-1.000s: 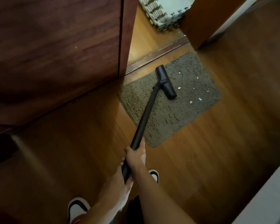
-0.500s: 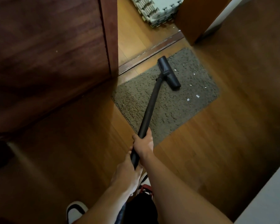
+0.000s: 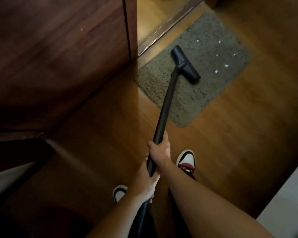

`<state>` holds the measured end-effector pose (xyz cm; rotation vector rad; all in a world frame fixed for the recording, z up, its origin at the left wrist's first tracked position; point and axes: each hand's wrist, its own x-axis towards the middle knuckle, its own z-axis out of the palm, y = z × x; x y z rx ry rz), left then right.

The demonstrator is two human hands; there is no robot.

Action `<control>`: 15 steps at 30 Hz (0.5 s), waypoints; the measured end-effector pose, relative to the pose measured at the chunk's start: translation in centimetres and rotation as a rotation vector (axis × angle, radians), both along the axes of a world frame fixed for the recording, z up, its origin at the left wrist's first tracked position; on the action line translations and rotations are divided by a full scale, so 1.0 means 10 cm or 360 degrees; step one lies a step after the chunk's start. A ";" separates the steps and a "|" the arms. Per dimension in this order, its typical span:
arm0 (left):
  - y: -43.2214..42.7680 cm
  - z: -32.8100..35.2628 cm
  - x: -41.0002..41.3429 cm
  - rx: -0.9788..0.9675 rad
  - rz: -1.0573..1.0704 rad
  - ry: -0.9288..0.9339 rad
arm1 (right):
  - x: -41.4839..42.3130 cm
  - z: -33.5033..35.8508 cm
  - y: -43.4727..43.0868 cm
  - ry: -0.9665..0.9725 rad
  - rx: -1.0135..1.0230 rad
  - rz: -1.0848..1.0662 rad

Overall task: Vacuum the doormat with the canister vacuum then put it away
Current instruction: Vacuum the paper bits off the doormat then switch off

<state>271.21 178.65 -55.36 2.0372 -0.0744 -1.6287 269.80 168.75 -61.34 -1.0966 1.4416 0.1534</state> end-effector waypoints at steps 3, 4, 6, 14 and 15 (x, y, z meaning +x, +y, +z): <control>0.29 0.03 -0.03 -0.0026 -0.0044 0.0023 | -0.05 0.01 0.29 -0.0023 0.0032 -0.0053; 0.35 0.04 -0.04 -0.0034 -0.0039 0.0030 | -0.06 0.01 0.34 -0.0028 0.0044 -0.0069; 0.45 0.02 -0.04 -0.0028 -0.0038 -0.0009 | -0.07 0.00 0.43 -0.0034 0.0078 -0.0106; 0.28 -0.04 -0.13 -0.0021 -0.0055 -0.0124 | -0.11 -0.03 0.24 -0.0045 0.0068 -0.0045; 0.21 -0.06 -0.15 -0.0016 -0.0032 -0.0119 | -0.12 -0.04 0.17 -0.0048 0.0069 -0.0025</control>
